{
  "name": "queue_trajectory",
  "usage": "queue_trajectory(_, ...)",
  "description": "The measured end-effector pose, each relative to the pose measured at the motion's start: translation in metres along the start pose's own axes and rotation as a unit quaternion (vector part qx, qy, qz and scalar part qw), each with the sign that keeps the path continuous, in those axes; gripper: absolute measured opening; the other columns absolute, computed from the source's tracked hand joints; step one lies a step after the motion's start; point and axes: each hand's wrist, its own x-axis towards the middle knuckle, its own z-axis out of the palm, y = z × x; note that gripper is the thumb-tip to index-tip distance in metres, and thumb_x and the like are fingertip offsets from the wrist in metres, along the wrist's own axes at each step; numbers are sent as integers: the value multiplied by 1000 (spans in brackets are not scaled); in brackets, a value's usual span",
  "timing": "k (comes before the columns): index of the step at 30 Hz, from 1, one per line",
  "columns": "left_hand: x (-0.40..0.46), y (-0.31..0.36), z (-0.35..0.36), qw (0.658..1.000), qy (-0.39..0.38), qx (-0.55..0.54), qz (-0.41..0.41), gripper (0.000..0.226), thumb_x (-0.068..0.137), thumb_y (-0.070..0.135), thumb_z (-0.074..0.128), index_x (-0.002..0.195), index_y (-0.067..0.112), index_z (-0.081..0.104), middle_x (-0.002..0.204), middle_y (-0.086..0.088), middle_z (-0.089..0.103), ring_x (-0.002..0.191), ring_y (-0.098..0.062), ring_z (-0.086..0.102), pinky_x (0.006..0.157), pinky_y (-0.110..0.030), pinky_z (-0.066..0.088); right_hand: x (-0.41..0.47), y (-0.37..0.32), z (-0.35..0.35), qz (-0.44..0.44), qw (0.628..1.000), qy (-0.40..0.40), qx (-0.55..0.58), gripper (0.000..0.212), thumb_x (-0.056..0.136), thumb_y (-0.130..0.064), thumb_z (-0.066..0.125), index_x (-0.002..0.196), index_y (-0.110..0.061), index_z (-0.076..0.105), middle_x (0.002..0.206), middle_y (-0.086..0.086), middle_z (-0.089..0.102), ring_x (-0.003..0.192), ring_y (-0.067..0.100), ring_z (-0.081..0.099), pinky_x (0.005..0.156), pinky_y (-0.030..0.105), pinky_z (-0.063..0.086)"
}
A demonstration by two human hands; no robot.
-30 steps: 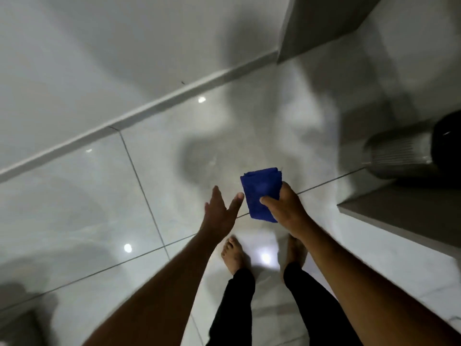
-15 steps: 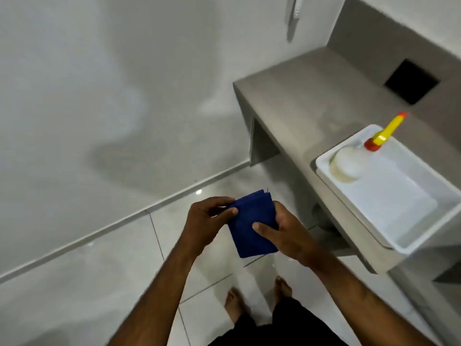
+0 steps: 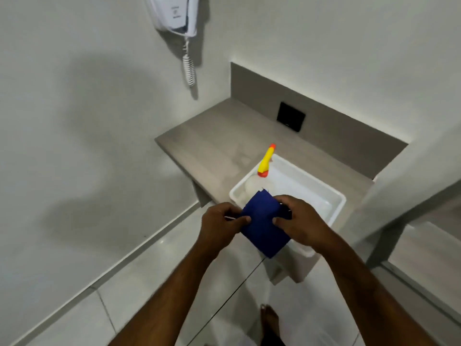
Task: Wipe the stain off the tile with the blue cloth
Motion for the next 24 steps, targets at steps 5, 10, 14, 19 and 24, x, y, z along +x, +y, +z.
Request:
queue_trajectory(5,60,18,95,979,-46,198,-4,14,78,32,77,89,23,74,94,6,71,81,-8,60,66,-18,43,38,71,-43,82,995,27,-52,41,88,-13,69,129,-13,60,128,10,64,114,27,60,99,35,47)
queue_trajectory(10,91,0,138,924,-109,366,-31,16,76,29,71,90,21,74,94,1,73,89,-19,66,70,-32,54,65,124,-32,98,993,-41,-47,32,89,-9,63,121,-11,63,118,9,68,109,26,64,97,39,54)
queue_trajectory(14,97,-11,141,872,-128,473,-20,23,75,34,65,90,19,70,89,-1,73,86,-24,67,79,-36,53,79,137,-13,91,987,-94,-89,33,92,-15,60,124,-7,59,124,12,65,116,28,61,103,35,45)
queue_trajectory(19,98,-14,142,861,-128,491,-12,23,78,36,63,87,16,70,85,-1,72,85,-23,65,87,-38,48,87,137,0,118,976,-97,-155,32,91,-20,64,120,-8,57,122,12,64,112,26,62,99,33,47)
queue_trajectory(24,93,10,136,856,-127,499,48,28,87,38,63,98,13,70,94,-5,72,90,-22,68,78,-30,54,80,108,-16,125,945,-39,-298,41,89,-40,66,119,-14,54,118,10,57,108,28,59,91,40,51)
